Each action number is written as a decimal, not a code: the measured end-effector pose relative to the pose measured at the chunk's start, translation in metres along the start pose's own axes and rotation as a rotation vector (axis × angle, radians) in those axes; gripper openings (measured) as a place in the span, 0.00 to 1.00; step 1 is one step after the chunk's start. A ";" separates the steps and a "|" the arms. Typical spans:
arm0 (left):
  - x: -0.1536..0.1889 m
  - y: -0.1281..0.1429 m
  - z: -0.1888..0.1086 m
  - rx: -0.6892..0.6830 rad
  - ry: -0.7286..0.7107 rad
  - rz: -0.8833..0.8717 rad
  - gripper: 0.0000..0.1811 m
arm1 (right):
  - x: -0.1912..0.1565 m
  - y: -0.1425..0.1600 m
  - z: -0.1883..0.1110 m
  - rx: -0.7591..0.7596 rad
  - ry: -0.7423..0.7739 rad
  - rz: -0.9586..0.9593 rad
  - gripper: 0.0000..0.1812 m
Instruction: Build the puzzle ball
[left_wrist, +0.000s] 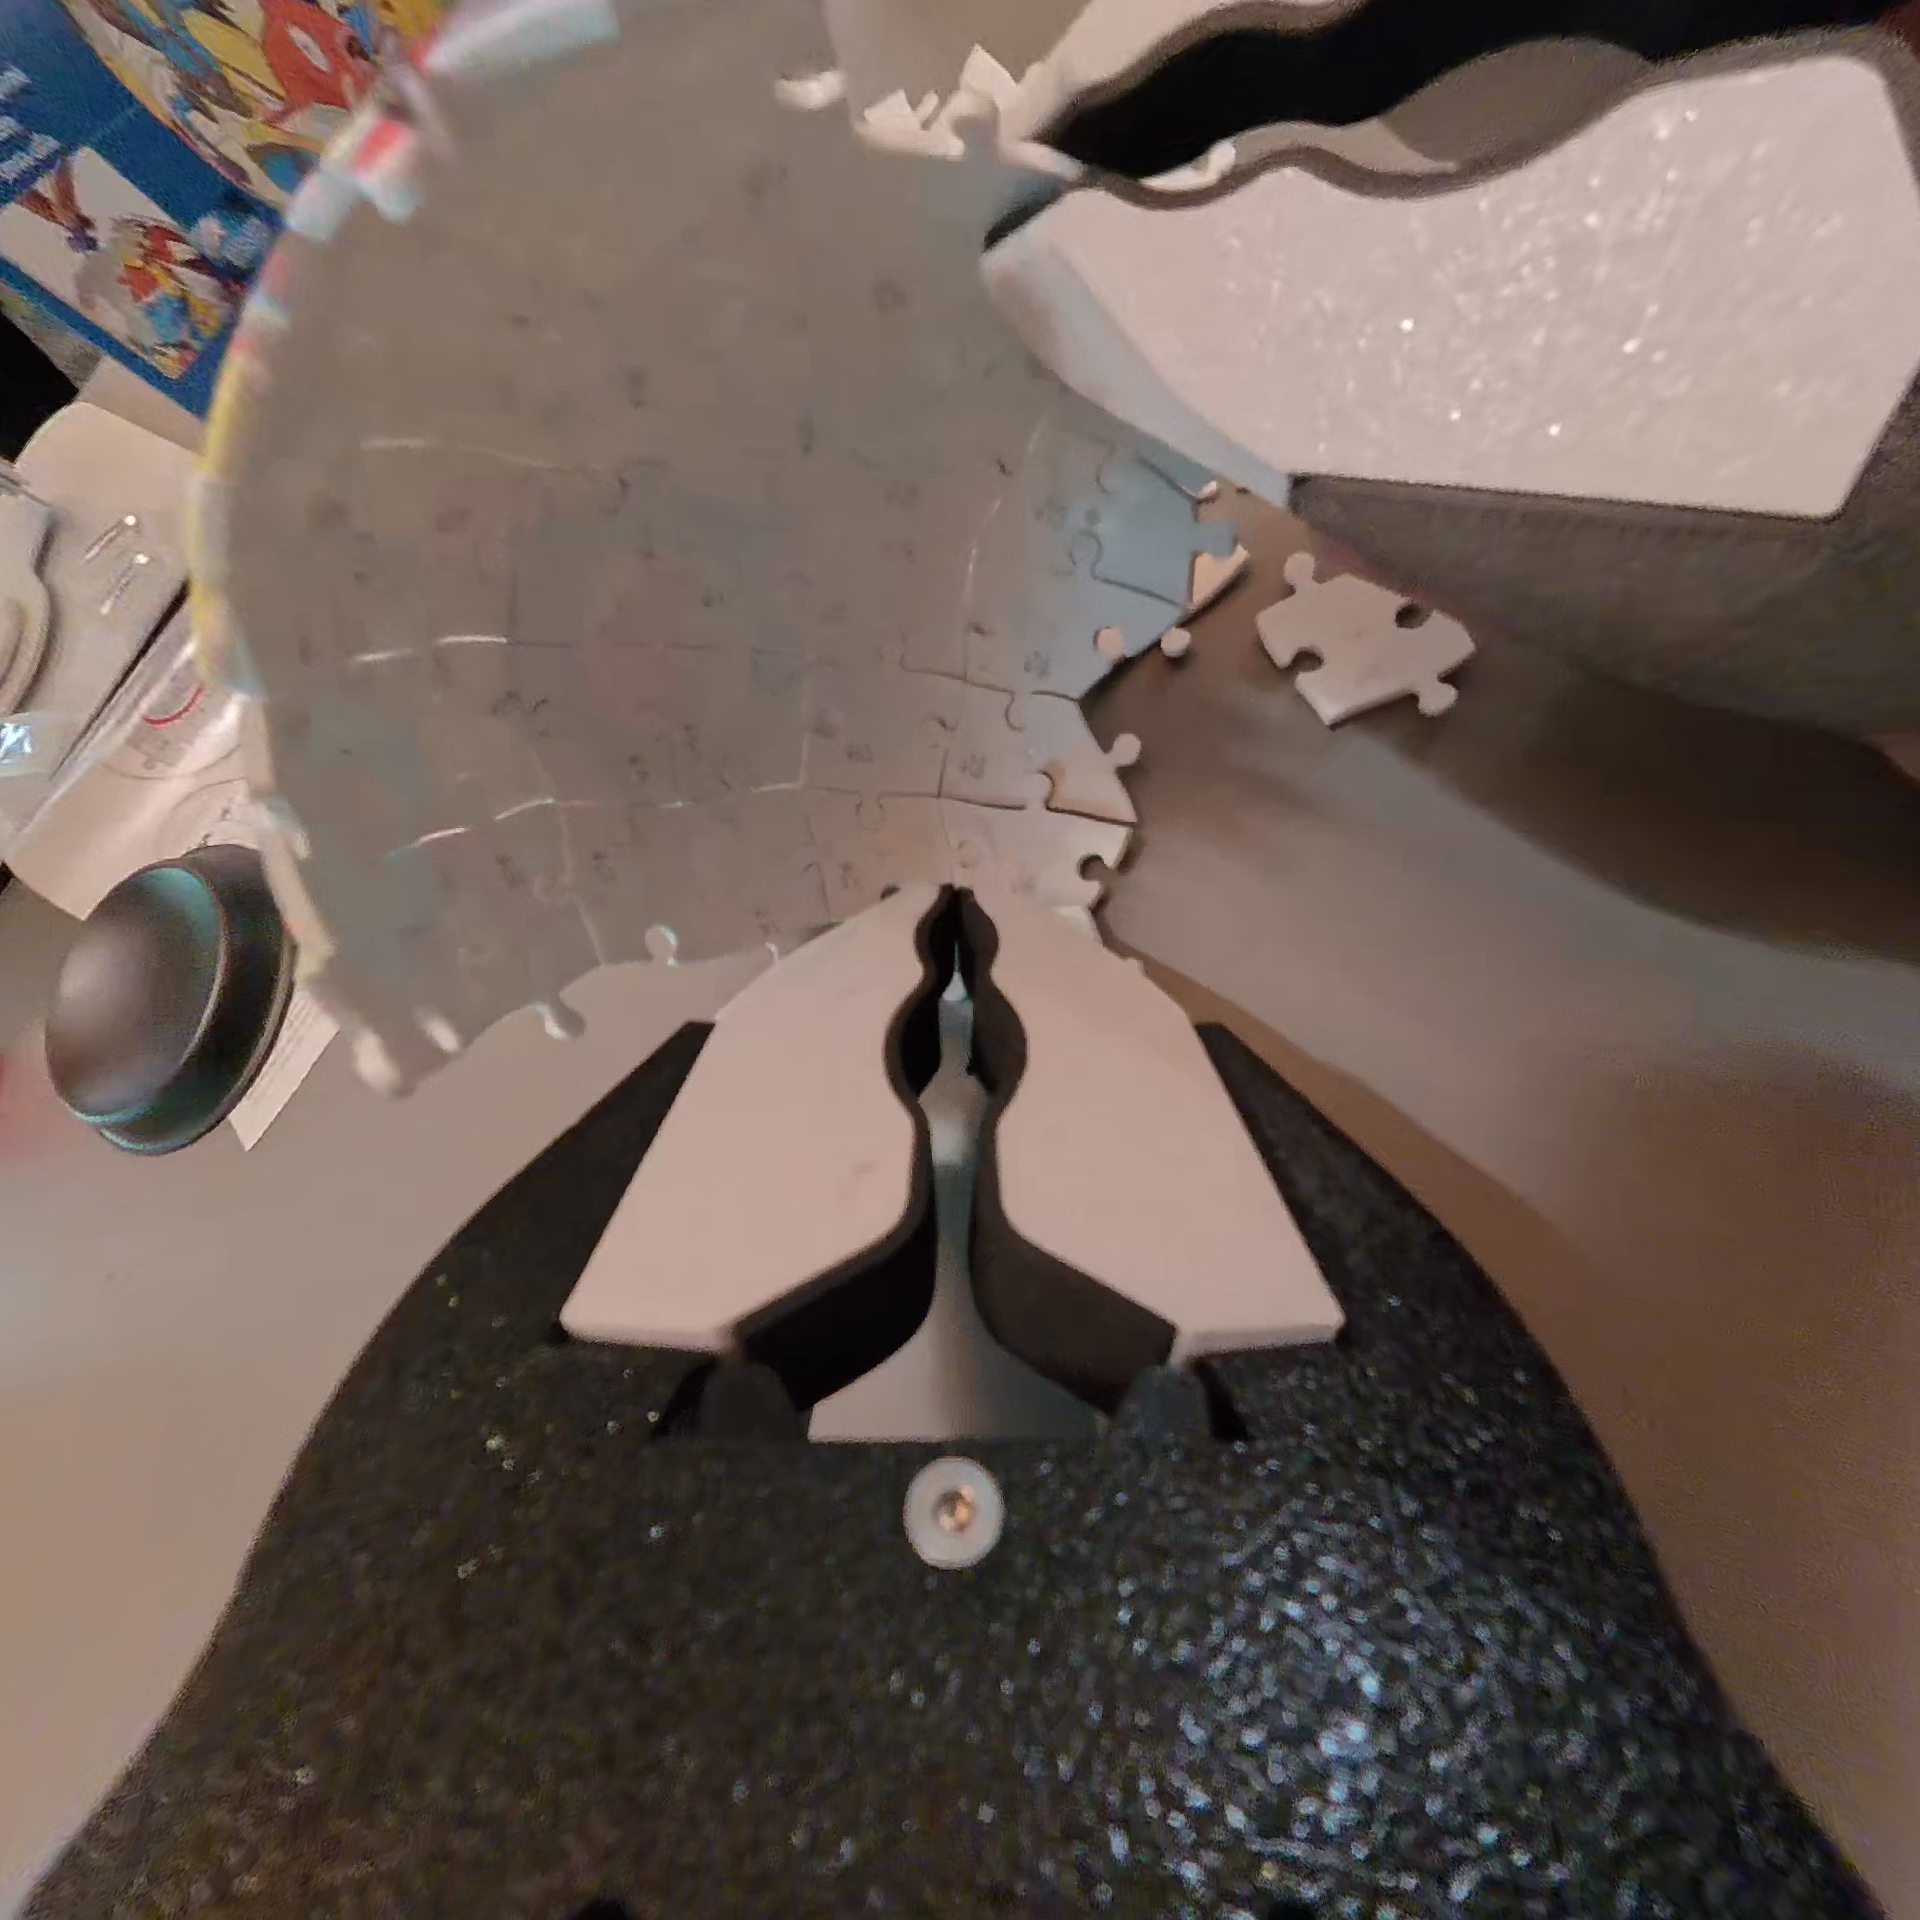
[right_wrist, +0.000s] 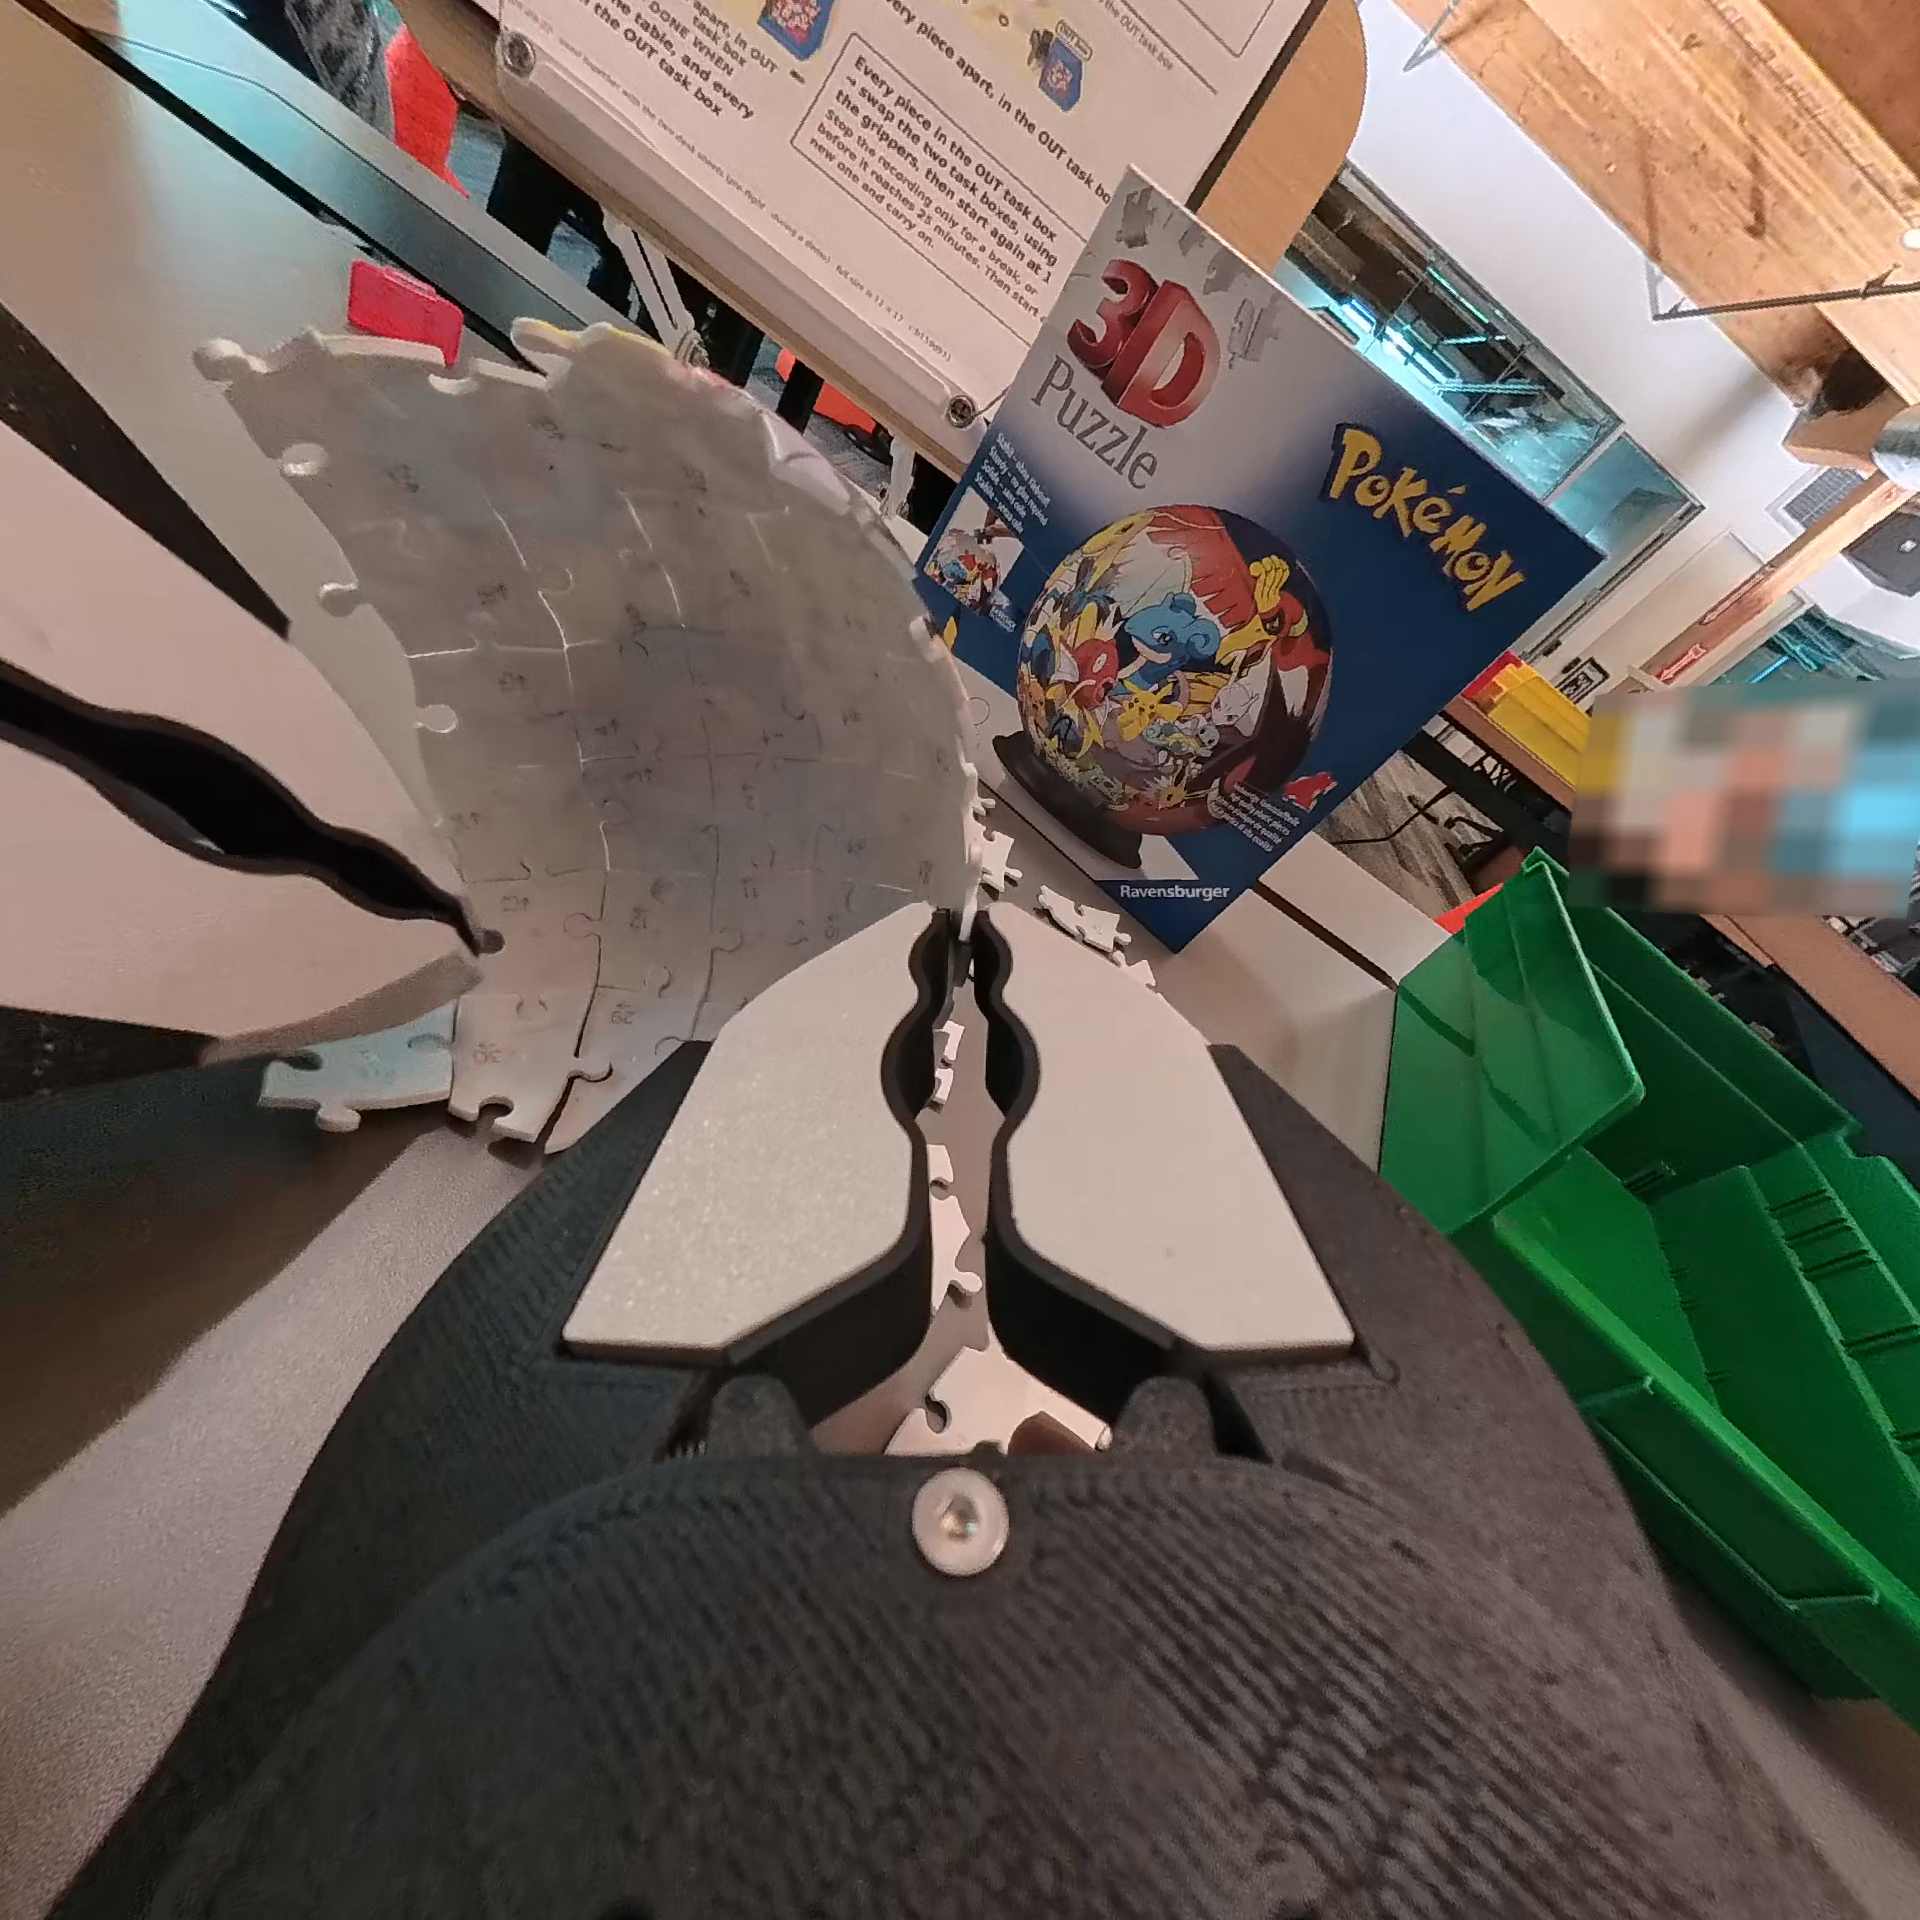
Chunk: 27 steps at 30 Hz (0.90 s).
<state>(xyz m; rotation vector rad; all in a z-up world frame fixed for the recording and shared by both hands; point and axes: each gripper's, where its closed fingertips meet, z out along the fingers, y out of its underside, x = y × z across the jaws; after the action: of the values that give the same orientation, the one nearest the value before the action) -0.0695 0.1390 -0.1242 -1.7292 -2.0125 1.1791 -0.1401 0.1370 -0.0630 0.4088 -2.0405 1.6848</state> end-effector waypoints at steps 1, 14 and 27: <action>0.001 0.001 -0.001 -0.012 0.010 0.014 0.00 | 0.000 0.000 0.000 -0.001 0.000 0.000 0.02; 0.015 0.008 0.007 -0.065 0.060 0.121 0.00 | 0.000 0.000 0.000 -0.002 0.000 -0.001 0.02; 0.008 -0.003 0.003 -0.015 0.052 0.116 0.00 | 0.000 0.000 0.000 -0.002 0.001 -0.002 0.02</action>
<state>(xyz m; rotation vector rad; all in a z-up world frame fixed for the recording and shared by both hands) -0.0759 0.1448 -0.1268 -1.8868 -1.9187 1.1437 -0.1404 0.1370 -0.0632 0.4086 -2.0402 1.6817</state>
